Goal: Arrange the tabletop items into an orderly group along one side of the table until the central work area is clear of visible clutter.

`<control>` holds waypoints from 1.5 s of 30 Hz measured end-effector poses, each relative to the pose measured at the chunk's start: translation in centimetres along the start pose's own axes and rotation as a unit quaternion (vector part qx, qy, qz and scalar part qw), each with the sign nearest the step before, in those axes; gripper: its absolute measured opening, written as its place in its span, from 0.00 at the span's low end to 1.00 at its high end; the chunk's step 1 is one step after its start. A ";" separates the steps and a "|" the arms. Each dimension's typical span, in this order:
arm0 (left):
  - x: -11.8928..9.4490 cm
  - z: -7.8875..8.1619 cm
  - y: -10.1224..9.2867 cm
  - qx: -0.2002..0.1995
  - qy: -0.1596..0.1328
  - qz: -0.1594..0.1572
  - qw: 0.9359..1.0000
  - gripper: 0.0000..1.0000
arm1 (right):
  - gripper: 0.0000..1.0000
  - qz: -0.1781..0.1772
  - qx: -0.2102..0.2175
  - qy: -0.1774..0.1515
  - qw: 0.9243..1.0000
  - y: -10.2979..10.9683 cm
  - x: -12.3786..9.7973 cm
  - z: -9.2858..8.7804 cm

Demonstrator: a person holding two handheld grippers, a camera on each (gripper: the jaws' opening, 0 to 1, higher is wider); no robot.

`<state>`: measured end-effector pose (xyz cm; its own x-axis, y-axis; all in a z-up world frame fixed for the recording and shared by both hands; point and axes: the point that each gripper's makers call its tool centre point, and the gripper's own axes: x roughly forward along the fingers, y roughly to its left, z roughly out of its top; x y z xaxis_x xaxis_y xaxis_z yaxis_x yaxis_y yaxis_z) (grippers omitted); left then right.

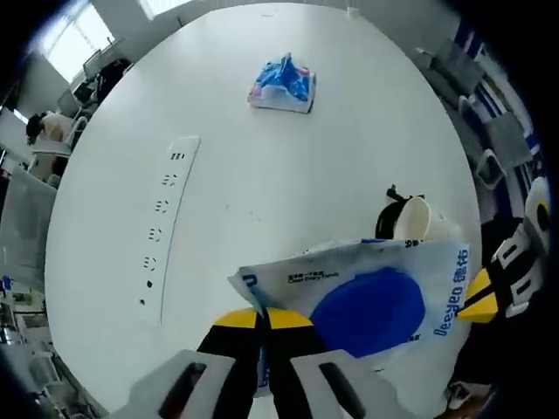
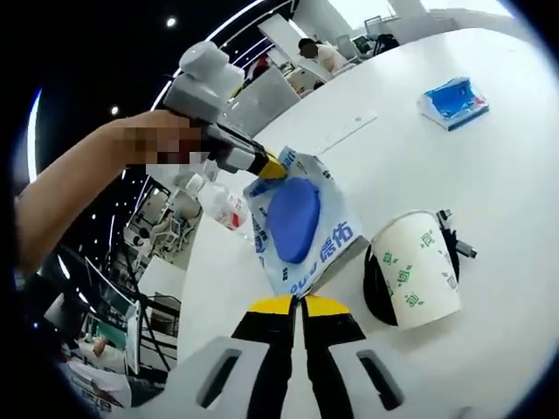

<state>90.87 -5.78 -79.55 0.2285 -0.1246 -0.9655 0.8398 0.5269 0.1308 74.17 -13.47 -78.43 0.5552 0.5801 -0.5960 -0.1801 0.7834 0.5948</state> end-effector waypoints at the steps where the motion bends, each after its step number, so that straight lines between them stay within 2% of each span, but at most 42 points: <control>1: -0.1 0.0 0.0 -0.001 0.001 0.003 1.000 0.00 | 0.00 0.001 -0.002 -0.003 1.000 0.0 -0.2 0.3; 6: -0.9 0.0 0.1 -0.009 0.001 0.013 1.000 0.00 | 0.00 0.010 -0.013 -0.008 1.000 0.0 -1.0 1.4; 9: -1.5 -0.1 0.3 -0.033 -0.006 0.020 0.999 0.00 | 0.00 0.013 -0.017 -0.014 1.000 -0.4 -1.6 2.3; 15: -2.7 -0.3 0.5 -0.072 -0.021 0.023 0.997 0.00 | 0.00 0.012 0.009 -0.015 1.000 -2.1 -2.5 4.4; 22: -3.8 -0.3 0.1 -0.113 -0.041 0.020 0.993 0.00 | 0.00 0.007 0.020 -0.022 1.000 -4.0 -4.1 7.4; 28: -3.9 -0.7 -0.6 -0.145 -0.050 0.016 0.988 0.00 | 0.00 0.007 0.017 -0.019 1.000 -5.6 -4.0 9.5; 32: -4.1 -0.9 -0.8 -0.175 -0.058 0.015 0.983 0.00 | 0.00 0.008 -0.002 -0.010 1.000 -6.5 -3.3 10.8; 34: -4.3 -1.0 -0.8 -0.193 -0.063 0.014 0.979 0.00 | 0.00 0.015 -0.009 0.007 1.000 -6.9 -2.9 11.1; 39: -4.4 -1.0 -1.1 -0.254 -0.084 0.009 0.963 0.00 | 0.00 0.018 -0.039 0.028 0.999 -7.9 -1.9 12.2; 41: -4.3 -1.1 -1.3 -0.259 -0.087 0.009 0.962 0.00 | 0.00 0.017 -0.051 0.035 0.998 -8.3 -1.6 12.6; 45: -3.8 -1.0 -1.9 -0.295 -0.101 0.006 0.950 0.00 | 0.00 0.014 -0.087 0.043 0.995 -9.3 -0.9 14.1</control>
<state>87.97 -5.49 -76.35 0.3755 -0.2430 -0.8944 0.4286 0.9012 -0.0650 86.76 -24.44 -75.85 0.4778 0.6129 -0.6293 -0.3359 0.7894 0.5138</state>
